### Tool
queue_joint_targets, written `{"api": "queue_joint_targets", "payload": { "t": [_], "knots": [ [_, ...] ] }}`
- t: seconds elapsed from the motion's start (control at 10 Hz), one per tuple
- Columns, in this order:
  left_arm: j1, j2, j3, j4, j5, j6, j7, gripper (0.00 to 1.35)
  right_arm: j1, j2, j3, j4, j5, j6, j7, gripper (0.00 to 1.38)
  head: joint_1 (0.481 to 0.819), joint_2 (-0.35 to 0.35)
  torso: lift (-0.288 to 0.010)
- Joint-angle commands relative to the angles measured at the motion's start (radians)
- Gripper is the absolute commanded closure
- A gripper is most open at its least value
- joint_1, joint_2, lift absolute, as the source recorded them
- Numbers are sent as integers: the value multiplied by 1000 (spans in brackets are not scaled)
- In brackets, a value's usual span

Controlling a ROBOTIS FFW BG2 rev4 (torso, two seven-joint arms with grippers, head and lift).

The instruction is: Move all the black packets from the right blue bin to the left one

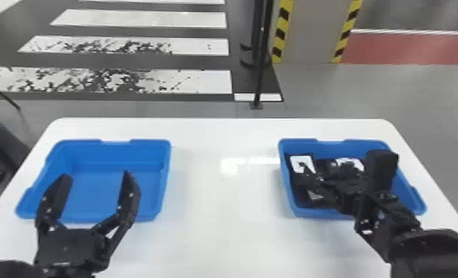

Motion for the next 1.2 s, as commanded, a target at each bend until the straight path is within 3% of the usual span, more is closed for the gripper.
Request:
{"api": "queue_joint_targets", "payload": {
  "t": [0.0, 0.2, 0.3, 0.5, 0.7, 0.8, 0.9, 1.1],
  "knots": [
    [0, 0, 0, 0, 0, 0, 0, 99, -29, 0, 7, 26, 0, 43, 15, 163, 695, -30, -140],
    [-2, 0, 0, 3, 0, 0, 0, 99, -44, 0, 15, 40, 10, 60, 21, 182, 695, -22, -140],
    [-2, 0, 0, 3, 0, 0, 0, 99, -51, 0, 17, 53, 8, 60, 24, 257, 695, -21, -140],
    [-2, 0, 0, 5, 0, 0, -2, 101, -61, 0, 21, 67, 4, 70, 34, 644, 695, -20, -140],
    [-5, 0, 0, 10, 0, 0, -2, 102, -71, 0, 29, 67, 2, 102, 37, 940, 695, -16, -140],
    [-5, 0, -2, 10, 0, 0, -2, 102, -78, 0, 31, 67, -6, 134, 37, 914, 695, -14, -140],
    [-7, 0, -2, 10, 0, -2, -2, 102, -81, 0, 35, 60, -12, 156, 37, 1116, 695, -12, -140],
    [-7, 0, -2, 12, 2, -7, -2, 104, -73, 3, 35, 48, -68, 164, 37, 1197, 695, -4, -140]
  ]
}}
